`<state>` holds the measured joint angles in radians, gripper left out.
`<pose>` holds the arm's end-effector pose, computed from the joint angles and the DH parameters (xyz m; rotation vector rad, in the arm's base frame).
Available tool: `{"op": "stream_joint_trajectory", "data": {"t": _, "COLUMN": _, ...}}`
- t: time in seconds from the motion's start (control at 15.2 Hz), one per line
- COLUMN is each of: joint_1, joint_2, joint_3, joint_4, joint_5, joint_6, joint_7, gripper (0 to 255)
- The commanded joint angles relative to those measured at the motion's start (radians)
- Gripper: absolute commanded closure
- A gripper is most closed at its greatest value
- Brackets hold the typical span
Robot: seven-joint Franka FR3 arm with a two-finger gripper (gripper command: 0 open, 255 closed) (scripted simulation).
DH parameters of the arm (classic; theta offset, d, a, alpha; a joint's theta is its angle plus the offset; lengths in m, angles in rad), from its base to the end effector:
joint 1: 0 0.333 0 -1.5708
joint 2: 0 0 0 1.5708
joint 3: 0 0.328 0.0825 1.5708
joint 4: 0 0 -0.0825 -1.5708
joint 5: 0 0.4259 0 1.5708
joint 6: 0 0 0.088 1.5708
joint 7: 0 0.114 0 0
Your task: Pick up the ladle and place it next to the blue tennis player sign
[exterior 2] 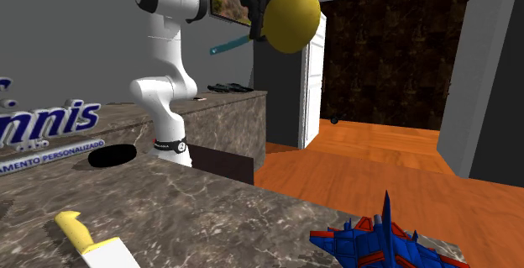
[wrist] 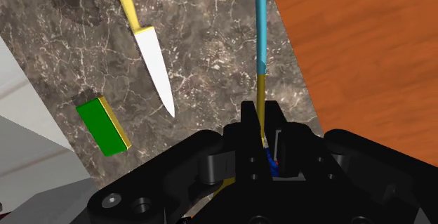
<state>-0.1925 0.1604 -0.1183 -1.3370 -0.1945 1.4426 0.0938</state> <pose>0.5980 -0.2102 0.6419 2.8686 -0.6165 -0.1118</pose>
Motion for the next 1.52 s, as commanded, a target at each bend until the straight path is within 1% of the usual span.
{"op": "stream_joint_trajectory", "data": {"t": 0.0, "joint_1": 0.000, "joint_2": 0.016, "joint_3": 0.000, "joint_4": 0.052, "joint_5": 0.001, "joint_6": -0.036, "joint_7": -0.007, "gripper": 255}}
{"op": "stream_joint_trajectory", "data": {"t": 0.33, "joint_1": -0.002, "joint_2": 0.058, "joint_3": -0.002, "joint_4": 0.181, "joint_5": 0.003, "joint_6": -0.121, "joint_7": -0.025, "gripper": 255}}
{"op": "stream_joint_trajectory", "data": {"t": 0.59, "joint_1": -0.005, "joint_2": 0.106, "joint_3": -0.004, "joint_4": 0.309, "joint_5": 0.004, "joint_6": -0.199, "joint_7": -0.043, "gripper": 255}}
{"op": "stream_joint_trajectory", "data": {"t": 0.79, "joint_1": -0.009, "joint_2": 0.157, "joint_3": -0.006, "joint_4": 0.430, "joint_5": 0.006, "joint_6": -0.268, "joint_7": -0.060, "gripper": 255}}
{"op": "stream_joint_trajectory", "data": {"t": 0.99, "joint_1": -0.015, "joint_2": 0.228, "joint_3": -0.010, "joint_4": 0.587, "joint_5": 0.009, "joint_6": -0.352, "joint_7": -0.081, "gripper": 255}}
{"op": "stream_joint_trajectory", "data": {"t": 1.06, "joint_1": -0.014, "joint_2": 0.142, "joint_3": -0.011, "joint_4": 0.451, "joint_5": 0.002, "joint_6": -0.301, "joint_7": -0.077, "gripper": 255}}
{"op": "stream_joint_trajectory", "data": {"t": 1.19, "joint_1": -0.017, "joint_2": 0.017, "joint_3": -0.014, "joint_4": 0.269, "joint_5": -0.009, "joint_6": -0.241, "joint_7": -0.081, "gripper": 255}}
{"op": "stream_joint_trajectory", "data": {"t": 1.32, "joint_1": -0.023, "joint_2": -0.083, "joint_3": -0.020, "joint_4": 0.132, "joint_5": -0.021, "joint_6": -0.201, "joint_7": -0.089, "gripper": 255}}
{"op": "stream_joint_trajectory", "data": {"t": 1.45, "joint_1": -0.029, "joint_2": -0.171, "joint_3": -0.027, "joint_4": 0.022, "joint_5": -0.032, "joint_6": -0.174, "joint_7": -0.101, "gripper": 255}}
